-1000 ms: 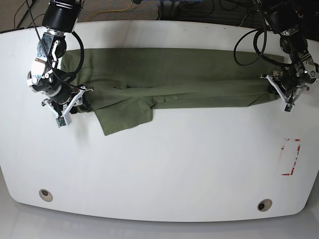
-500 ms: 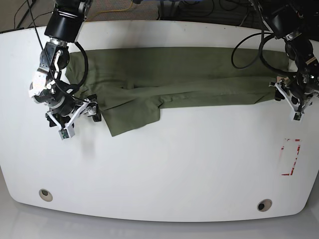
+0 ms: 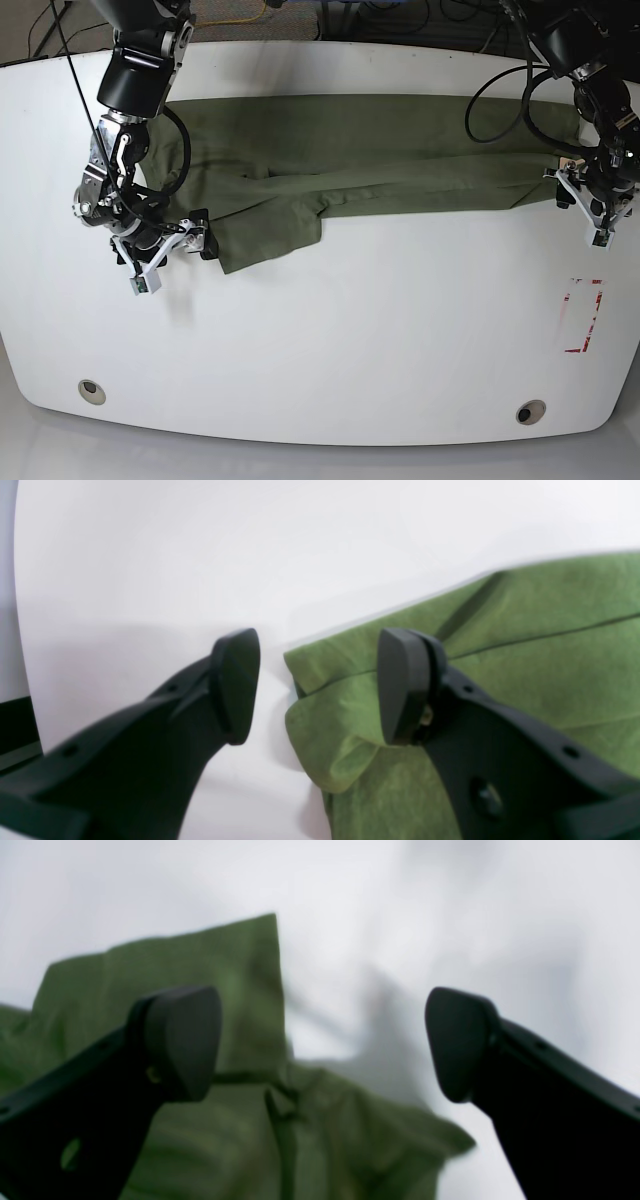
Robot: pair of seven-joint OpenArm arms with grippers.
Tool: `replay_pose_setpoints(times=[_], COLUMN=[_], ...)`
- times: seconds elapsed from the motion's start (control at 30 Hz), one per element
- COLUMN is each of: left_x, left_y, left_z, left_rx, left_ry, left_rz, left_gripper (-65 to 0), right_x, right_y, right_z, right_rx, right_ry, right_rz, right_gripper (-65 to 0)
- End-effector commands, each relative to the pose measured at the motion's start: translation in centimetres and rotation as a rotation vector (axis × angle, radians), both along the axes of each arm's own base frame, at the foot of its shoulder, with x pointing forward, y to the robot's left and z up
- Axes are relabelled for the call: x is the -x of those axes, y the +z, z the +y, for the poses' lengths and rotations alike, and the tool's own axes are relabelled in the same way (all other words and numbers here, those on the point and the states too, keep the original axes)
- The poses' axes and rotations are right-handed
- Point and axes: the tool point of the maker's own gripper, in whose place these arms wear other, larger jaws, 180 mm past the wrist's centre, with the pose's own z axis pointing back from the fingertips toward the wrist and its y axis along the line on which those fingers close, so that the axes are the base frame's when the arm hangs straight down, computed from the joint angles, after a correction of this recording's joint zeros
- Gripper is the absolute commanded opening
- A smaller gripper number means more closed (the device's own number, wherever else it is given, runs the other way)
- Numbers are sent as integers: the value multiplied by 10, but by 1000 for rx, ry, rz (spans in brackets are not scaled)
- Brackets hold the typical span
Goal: Layout the t-shirt on the table in an organized manner, then fold the t-shirt properly
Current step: 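Release the right gripper and regrasp the strip's end fabric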
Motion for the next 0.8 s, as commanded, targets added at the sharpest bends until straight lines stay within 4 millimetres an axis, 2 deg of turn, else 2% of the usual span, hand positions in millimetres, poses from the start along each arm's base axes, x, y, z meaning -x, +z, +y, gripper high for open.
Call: replay_pose_setpoints(times=[0.0,0.17,0.63,0.77], left_x=[-9,-9,-9,-9], left_y=[17,17,18,18], left_z=[5,6,6,6], left_rx=[-24,-25,-26,-26], left_ry=[-6,-5,-5,-5], left_rz=[-50,-52,-52,-52], left_gripper=[-304,-304,-306,-306], right_x=[-13,-12,-6,-6], right_y=[7,-2,-13,-13], right_z=[5,18,80,83], right_rx=[-15,-29,-63,-67], right_ry=[18,44,167,171], right_rz=[-31,-23,6,4], right_gripper=[-30,-30,-32,-32])
